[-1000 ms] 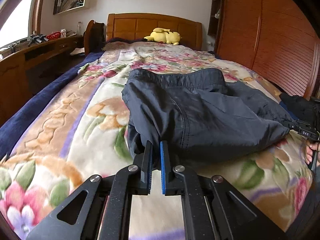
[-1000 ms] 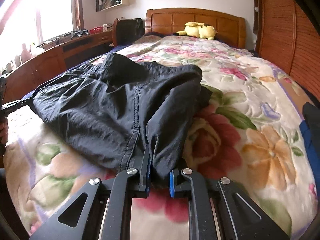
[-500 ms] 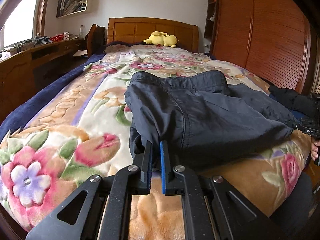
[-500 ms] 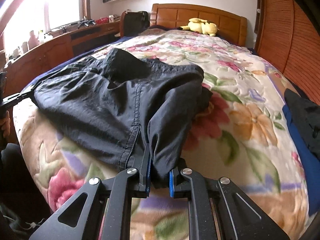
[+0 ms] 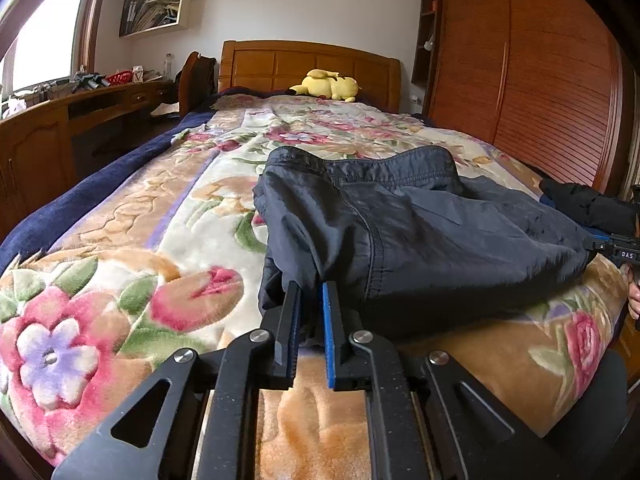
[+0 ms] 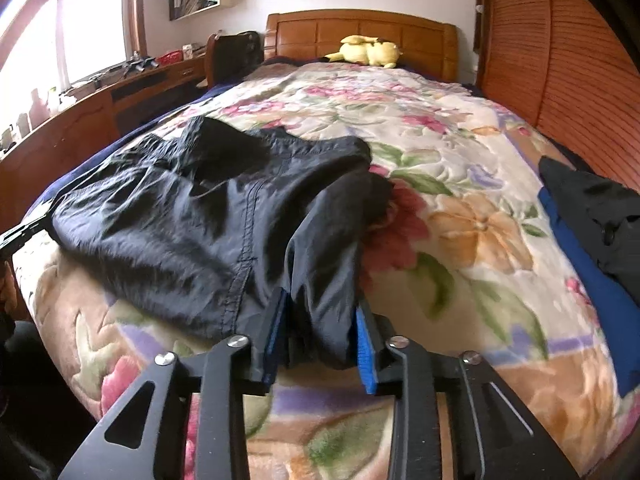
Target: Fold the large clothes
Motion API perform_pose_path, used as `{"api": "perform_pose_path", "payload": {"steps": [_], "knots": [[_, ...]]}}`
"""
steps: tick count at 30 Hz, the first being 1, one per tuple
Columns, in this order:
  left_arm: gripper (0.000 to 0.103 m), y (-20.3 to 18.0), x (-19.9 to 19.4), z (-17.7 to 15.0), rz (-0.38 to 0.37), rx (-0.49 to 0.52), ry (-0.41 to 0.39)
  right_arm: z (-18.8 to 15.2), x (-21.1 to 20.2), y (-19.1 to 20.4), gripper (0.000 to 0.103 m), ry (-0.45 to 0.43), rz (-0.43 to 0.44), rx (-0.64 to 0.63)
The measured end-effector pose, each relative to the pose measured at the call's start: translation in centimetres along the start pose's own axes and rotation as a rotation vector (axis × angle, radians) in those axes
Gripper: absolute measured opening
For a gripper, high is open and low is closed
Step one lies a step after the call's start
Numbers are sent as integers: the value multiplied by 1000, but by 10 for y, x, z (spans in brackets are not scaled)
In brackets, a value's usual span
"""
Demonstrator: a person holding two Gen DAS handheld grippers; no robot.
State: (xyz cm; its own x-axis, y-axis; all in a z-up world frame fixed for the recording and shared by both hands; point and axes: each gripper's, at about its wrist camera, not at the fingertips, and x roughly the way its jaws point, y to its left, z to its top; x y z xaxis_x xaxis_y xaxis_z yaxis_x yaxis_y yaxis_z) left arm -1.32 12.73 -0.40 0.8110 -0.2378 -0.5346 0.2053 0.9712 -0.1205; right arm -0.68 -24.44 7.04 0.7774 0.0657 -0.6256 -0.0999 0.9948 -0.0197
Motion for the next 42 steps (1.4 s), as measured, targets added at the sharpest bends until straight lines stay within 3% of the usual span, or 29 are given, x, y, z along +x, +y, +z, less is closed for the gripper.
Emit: {"api": "perform_pose_path", "payload": {"steps": [4,8,15,29,33,37,39,40,41,42], "knots": [[18,2,0,1,3,-3,-7,8,-15,-6,41,-45,-17,23],[37,7,2,1,6,-23,-16,20,-14,-8,49,-62,-15,17],[41,9,7,3,16,-29,-30,58,37,-11,49,-36,-27,-25],[56,4,26,4,38,1,3,138,186,-34,49,177,10,10],[56,3,27,5,38,5,4,151,222,-46,49,261,100,85],[56,3,29,6,35,1,6,158,243,-57,49,290,127,127],[57,3,29,6,34,3,8,161,243,-56,35,274,151,112],[57,3,29,6,33,3,8,161,242,-54,18,257,165,94],[57,4,29,6,31,3,8,162,238,-53,10,231,152,73],[57,4,29,7,30,1,7,161,234,-55,8,216,133,66]]}}
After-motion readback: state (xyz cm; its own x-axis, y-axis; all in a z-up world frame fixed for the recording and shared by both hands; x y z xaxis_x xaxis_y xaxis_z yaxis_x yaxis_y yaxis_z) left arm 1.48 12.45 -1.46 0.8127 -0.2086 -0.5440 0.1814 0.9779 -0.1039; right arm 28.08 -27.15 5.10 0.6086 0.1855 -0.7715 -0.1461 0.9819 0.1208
